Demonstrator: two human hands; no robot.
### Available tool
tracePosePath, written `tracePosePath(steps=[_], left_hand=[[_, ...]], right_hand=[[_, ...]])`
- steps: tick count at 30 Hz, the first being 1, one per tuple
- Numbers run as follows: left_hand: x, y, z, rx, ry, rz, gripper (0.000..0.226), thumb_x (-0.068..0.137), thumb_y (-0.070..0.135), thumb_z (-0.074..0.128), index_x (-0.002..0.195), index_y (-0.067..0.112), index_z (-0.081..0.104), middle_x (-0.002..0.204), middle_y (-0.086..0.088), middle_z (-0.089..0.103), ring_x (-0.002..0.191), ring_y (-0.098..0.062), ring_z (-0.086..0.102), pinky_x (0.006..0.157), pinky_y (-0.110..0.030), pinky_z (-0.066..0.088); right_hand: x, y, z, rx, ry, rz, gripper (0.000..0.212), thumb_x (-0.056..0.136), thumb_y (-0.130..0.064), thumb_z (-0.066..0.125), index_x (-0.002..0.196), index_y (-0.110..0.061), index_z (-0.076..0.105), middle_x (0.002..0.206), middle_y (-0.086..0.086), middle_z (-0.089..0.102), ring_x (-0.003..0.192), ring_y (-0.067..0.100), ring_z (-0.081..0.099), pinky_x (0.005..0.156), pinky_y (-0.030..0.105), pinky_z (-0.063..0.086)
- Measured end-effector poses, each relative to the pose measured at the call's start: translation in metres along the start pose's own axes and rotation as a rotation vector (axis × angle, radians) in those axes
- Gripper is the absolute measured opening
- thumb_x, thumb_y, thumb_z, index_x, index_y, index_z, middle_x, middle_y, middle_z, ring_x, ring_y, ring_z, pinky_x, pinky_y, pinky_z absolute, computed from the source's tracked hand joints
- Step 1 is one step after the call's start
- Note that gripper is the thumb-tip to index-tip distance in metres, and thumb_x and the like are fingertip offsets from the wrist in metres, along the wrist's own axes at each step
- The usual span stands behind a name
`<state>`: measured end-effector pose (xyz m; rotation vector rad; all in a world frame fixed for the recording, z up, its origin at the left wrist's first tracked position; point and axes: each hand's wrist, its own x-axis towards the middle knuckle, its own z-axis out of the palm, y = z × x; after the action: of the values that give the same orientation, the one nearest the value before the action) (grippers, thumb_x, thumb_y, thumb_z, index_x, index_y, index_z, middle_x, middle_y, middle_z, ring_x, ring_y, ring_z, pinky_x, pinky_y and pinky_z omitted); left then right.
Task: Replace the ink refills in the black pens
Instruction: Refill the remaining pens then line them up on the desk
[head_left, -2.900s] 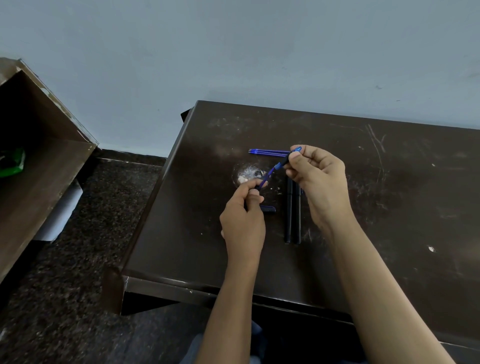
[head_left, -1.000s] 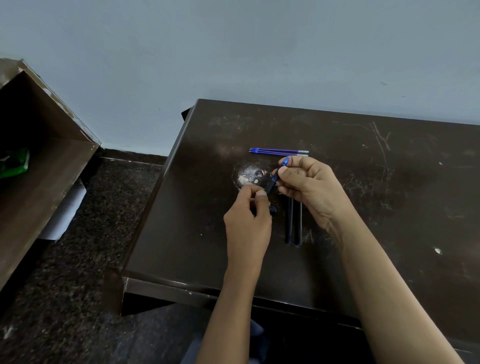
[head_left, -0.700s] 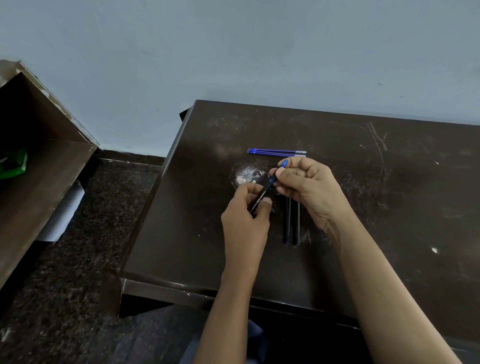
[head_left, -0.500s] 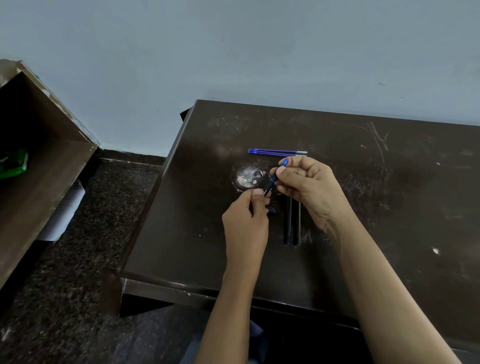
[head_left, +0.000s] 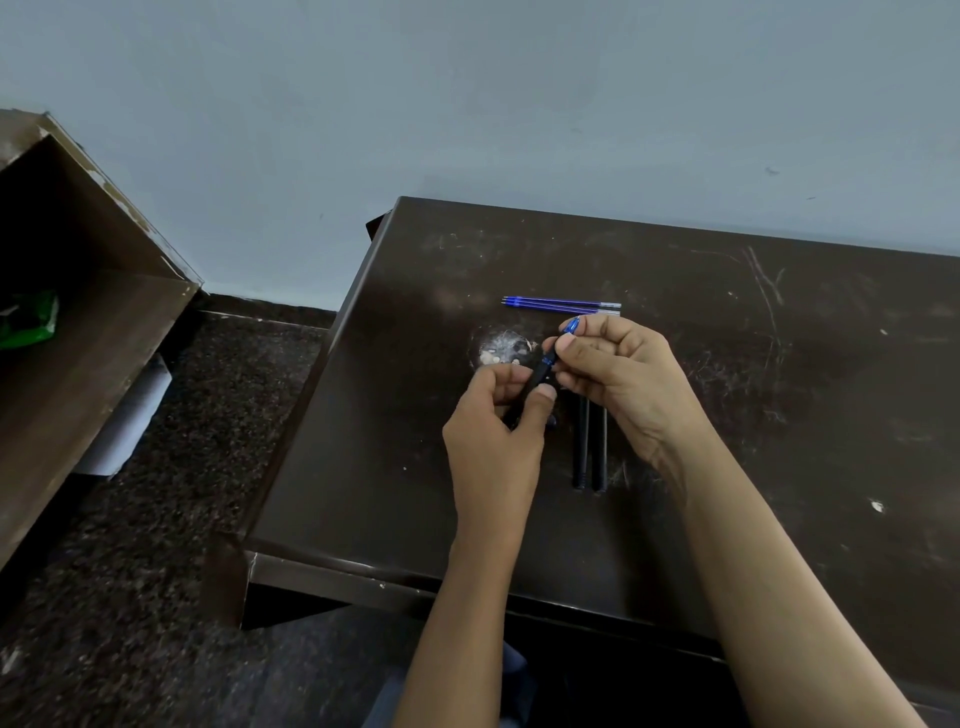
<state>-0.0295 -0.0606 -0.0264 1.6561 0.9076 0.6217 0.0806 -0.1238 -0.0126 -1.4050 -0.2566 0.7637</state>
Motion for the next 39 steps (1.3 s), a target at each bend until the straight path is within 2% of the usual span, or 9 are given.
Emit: tracePosePath(steps=[4, 10, 14, 20, 25, 30, 33, 35, 39], left_hand=[[-0.0009, 0.0012, 0.0019, -0.041, -0.035, -0.087, 0.025, 0.098, 0.032, 0.047, 0.093, 0.021, 0.069, 0.081, 0.008, 0.071, 0.071, -0.003, 0.068, 0.064, -0.007, 0.048], [-0.0009, 0.0011, 0.0002, -0.004, 0.016, -0.003, 0.009, 0.088, 0.026, 0.065, 0.096, 0.021, 0.067, 0.085, 0.009, 0.068, 0.08, 0.007, 0.062, 0.066, -0.002, 0.044], [-0.0013, 0.0017, 0.0027, -0.054, -0.003, -0.102, 0.029, 0.098, 0.033, 0.046, 0.089, 0.02, 0.071, 0.078, 0.006, 0.071, 0.071, -0.002, 0.068, 0.065, -0.011, 0.051], [-0.0001, -0.001, 0.001, -0.002, -0.002, -0.022, 0.01, 0.087, 0.028, 0.066, 0.096, 0.023, 0.065, 0.088, 0.008, 0.067, 0.082, -0.001, 0.064, 0.07, -0.006, 0.048], [-0.0013, -0.0003, 0.0043, -0.064, -0.068, -0.136, 0.03, 0.099, 0.032, 0.045, 0.091, 0.021, 0.071, 0.08, 0.006, 0.072, 0.074, -0.004, 0.068, 0.07, -0.019, 0.054], [-0.0009, 0.0005, 0.0022, -0.044, -0.031, -0.072, 0.002, 0.089, 0.023, 0.064, 0.089, 0.022, 0.064, 0.079, 0.008, 0.067, 0.073, 0.004, 0.063, 0.064, -0.007, 0.047], [-0.0011, 0.0001, 0.0044, -0.133, -0.044, -0.164, 0.019, 0.096, 0.031, 0.052, 0.087, 0.023, 0.068, 0.078, 0.005, 0.07, 0.073, -0.005, 0.068, 0.063, -0.016, 0.052], [-0.0014, 0.0021, 0.0049, -0.169, -0.082, -0.224, 0.029, 0.099, 0.029, 0.046, 0.089, 0.02, 0.072, 0.078, 0.004, 0.072, 0.071, -0.003, 0.069, 0.058, -0.013, 0.051], [-0.0002, -0.0027, 0.0039, -0.128, -0.073, -0.161, 0.018, 0.094, 0.026, 0.055, 0.085, 0.024, 0.07, 0.077, 0.003, 0.073, 0.075, -0.008, 0.07, 0.068, -0.022, 0.056]], right_hand=[[0.0, -0.0003, 0.0014, -0.01, -0.007, 0.002, 0.012, 0.087, -0.004, 0.064, 0.099, -0.005, 0.063, 0.094, 0.013, 0.07, 0.071, 0.009, 0.065, 0.07, 0.022, 0.055], [0.0, -0.0007, 0.0009, -0.009, -0.005, 0.004, 0.013, 0.087, -0.004, 0.064, 0.1, -0.005, 0.064, 0.096, 0.015, 0.071, 0.076, 0.011, 0.066, 0.072, 0.022, 0.056], [0.0006, -0.0002, 0.0014, -0.022, -0.015, -0.001, 0.011, 0.087, -0.005, 0.064, 0.098, -0.007, 0.064, 0.093, 0.013, 0.072, 0.072, 0.009, 0.066, 0.068, 0.021, 0.055], [0.0011, 0.0001, 0.0006, -0.018, -0.005, -0.012, 0.019, 0.087, -0.003, 0.064, 0.105, 0.001, 0.063, 0.09, 0.011, 0.071, 0.072, 0.008, 0.066, 0.069, 0.02, 0.056], [0.0016, 0.0005, 0.0, -0.034, -0.012, -0.02, 0.021, 0.088, -0.003, 0.063, 0.108, 0.002, 0.062, 0.089, 0.01, 0.072, 0.07, 0.007, 0.066, 0.069, 0.02, 0.055], [0.0019, 0.0014, 0.0013, -0.047, -0.016, -0.031, 0.021, 0.088, -0.002, 0.062, 0.109, 0.002, 0.062, 0.09, 0.01, 0.072, 0.074, 0.007, 0.067, 0.072, 0.021, 0.054], [0.0025, 0.0024, 0.0014, -0.052, -0.014, -0.039, 0.019, 0.088, -0.002, 0.062, 0.107, 0.001, 0.063, 0.088, 0.009, 0.072, 0.071, 0.005, 0.066, 0.07, 0.02, 0.054], [0.0031, 0.0031, 0.0004, -0.053, -0.015, -0.043, 0.02, 0.088, -0.002, 0.062, 0.108, 0.001, 0.062, 0.088, 0.009, 0.072, 0.069, 0.005, 0.066, 0.069, 0.019, 0.054], [0.0037, 0.0043, 0.0, -0.061, -0.02, -0.04, 0.018, 0.09, -0.002, 0.06, 0.107, -0.002, 0.064, 0.092, 0.01, 0.073, 0.078, 0.01, 0.068, 0.07, 0.02, 0.055]])
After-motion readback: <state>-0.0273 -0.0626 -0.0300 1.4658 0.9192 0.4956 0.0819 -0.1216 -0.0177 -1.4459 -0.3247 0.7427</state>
